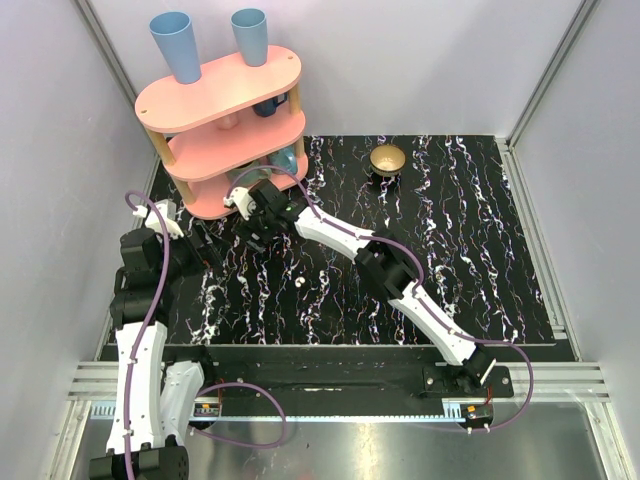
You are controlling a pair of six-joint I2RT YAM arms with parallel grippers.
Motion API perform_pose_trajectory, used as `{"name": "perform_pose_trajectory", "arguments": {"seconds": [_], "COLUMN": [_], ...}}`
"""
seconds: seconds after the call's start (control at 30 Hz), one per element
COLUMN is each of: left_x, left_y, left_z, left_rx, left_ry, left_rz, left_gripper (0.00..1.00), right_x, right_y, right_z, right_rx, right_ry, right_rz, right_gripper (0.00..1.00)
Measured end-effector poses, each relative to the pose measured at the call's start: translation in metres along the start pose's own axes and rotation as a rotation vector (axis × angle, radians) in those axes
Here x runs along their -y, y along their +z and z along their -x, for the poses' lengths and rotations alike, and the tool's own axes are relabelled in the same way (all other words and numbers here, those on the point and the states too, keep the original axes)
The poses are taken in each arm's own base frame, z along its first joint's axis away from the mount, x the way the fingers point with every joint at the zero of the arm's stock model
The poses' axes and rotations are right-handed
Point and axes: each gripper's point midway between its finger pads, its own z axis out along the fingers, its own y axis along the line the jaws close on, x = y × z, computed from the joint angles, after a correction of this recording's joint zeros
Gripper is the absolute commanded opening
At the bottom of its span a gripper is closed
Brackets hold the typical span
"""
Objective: Insert the wireless bluetooth earbuds into the charging case
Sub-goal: Pick up the charging case from the center of the board.
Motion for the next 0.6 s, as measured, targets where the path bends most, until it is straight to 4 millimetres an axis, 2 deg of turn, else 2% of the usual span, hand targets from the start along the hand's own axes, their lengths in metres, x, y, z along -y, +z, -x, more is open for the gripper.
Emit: {"name": "perform_pose_trajectory", "arguments": {"seconds": [0.3, 0.5, 0.6], "left_x": [0.000, 0.000, 0.000], "left_y": [0.000, 0.000, 0.000], "left_z": [0.000, 0.000, 0.000], "left_rx": [0.000, 0.000, 0.000], "left_ry": [0.000, 0.000, 0.000], "left_rz": [0.000, 0.000, 0.000], "left_gripper": [0.99, 0.99, 0.99], "right_x": [-0.008, -0.013, -0.014], "right_y": [0.000, 0.000, 0.000], "right_z": [0.000, 0.001, 0.001], "right_rx": [0.004, 0.009, 0.009], "right_ry": [-0.032, -0.035, -0.035], "right_rz": [0.049, 0.079, 0.082], "right_gripper": [0.68, 0.67, 0.73]}}
